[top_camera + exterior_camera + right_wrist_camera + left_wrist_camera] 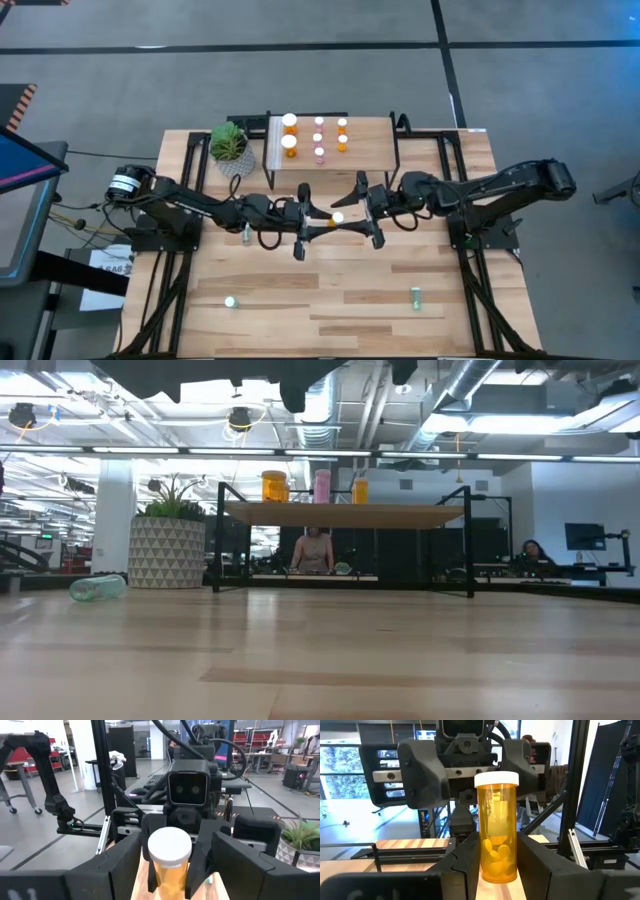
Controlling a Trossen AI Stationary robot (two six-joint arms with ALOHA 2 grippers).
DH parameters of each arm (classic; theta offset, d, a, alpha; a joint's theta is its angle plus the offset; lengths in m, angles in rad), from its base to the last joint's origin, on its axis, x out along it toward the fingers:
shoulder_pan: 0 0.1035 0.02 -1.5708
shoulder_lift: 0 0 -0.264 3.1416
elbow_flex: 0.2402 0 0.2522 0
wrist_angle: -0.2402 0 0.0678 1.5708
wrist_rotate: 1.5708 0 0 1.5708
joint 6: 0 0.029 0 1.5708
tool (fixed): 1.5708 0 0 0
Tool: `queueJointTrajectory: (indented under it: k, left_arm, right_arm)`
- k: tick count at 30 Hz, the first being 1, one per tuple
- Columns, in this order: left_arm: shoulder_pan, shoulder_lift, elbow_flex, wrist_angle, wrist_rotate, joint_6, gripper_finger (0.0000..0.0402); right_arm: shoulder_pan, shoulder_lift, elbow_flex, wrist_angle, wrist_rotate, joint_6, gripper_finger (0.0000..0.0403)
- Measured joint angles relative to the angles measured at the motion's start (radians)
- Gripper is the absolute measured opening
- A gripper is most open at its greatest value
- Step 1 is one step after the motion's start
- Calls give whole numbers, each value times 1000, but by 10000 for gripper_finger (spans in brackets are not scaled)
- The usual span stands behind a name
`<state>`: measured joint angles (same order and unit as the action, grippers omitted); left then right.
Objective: Pick and place medicine bottles onto shelf by color
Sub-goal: Put the small orange pill bottle aligned with the other small orange pill bottle on the shelf
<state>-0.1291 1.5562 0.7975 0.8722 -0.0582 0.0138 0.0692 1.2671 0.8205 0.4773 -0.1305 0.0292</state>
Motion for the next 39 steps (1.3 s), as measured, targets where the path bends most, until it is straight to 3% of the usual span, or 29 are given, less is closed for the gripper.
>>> queueJointTrajectory:
  k: [7,22,27,31,39]
  left_arm:
    - [0,0,0,1,0,-6,98]
    - [0,0,0,11,-5,-10,98]
    - [0,0,0,11,-8,-14,101]
    - [0,0,0,3,-34,-23,121]
    - [1,-29,1,-106,-142,-15,198]
  right_arm:
    - [0,-8,0,6,0,4,243]
    - [0,-4,0,-5,-7,16,127]
    - [0,-4,0,-5,-7,19,119]
    - [-3,-4,0,-6,-6,18,131]
    - [-53,-47,-1,-38,-4,16,133]
